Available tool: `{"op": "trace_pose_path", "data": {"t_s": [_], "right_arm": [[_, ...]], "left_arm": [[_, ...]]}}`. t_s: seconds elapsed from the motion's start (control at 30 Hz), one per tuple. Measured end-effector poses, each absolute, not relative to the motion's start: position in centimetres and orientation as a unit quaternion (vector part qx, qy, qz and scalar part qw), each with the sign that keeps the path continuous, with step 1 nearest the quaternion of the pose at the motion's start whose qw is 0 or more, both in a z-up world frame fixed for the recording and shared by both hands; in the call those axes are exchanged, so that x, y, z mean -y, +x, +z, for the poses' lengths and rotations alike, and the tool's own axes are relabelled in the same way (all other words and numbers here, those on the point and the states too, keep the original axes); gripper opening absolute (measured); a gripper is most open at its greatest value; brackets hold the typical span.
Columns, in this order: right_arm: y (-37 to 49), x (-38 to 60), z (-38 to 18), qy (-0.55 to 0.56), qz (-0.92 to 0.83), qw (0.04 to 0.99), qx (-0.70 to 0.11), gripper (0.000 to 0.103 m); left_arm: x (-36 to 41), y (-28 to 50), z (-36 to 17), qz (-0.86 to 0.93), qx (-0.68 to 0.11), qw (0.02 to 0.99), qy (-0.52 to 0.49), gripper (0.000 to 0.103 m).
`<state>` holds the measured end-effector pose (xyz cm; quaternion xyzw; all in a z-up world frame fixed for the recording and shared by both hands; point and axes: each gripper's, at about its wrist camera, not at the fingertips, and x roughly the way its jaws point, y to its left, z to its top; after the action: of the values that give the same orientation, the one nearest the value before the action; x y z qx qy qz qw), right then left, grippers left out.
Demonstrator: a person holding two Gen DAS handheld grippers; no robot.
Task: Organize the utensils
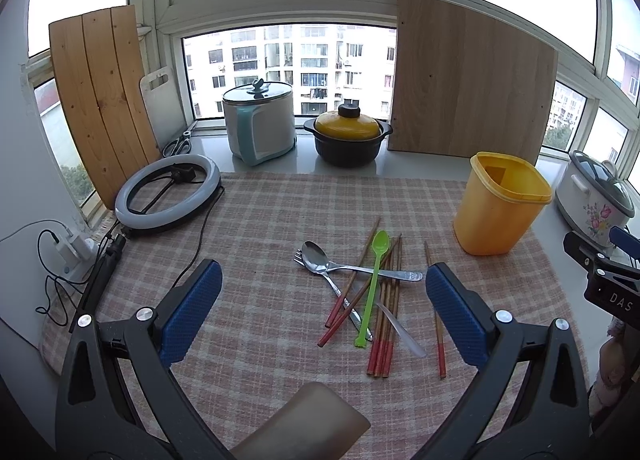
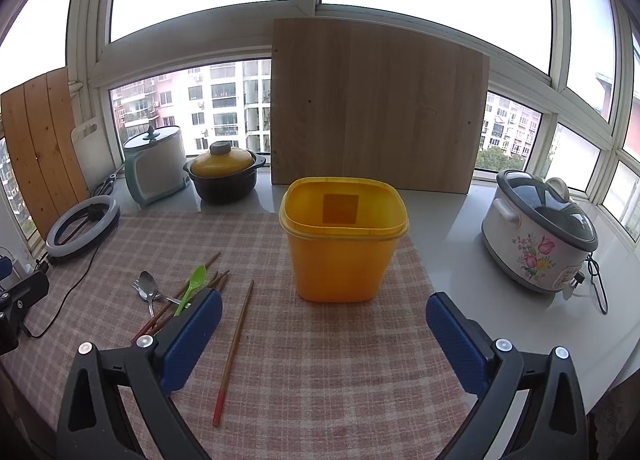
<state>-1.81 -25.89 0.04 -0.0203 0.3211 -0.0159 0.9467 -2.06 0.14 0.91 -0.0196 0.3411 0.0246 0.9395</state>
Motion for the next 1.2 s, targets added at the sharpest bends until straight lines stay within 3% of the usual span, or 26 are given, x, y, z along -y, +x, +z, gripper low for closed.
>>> {"op": "trace_pose_path", "data": {"t_s": [1.2], "right_arm": [[-0.8, 25.7, -0.4, -0.023, -0.015, 0.945, -0.325, 0.103]], "left_arm": [[0.2, -2.0, 0.9, 0.024, -0.34, 0.94, -0.019, 0.103]]}}
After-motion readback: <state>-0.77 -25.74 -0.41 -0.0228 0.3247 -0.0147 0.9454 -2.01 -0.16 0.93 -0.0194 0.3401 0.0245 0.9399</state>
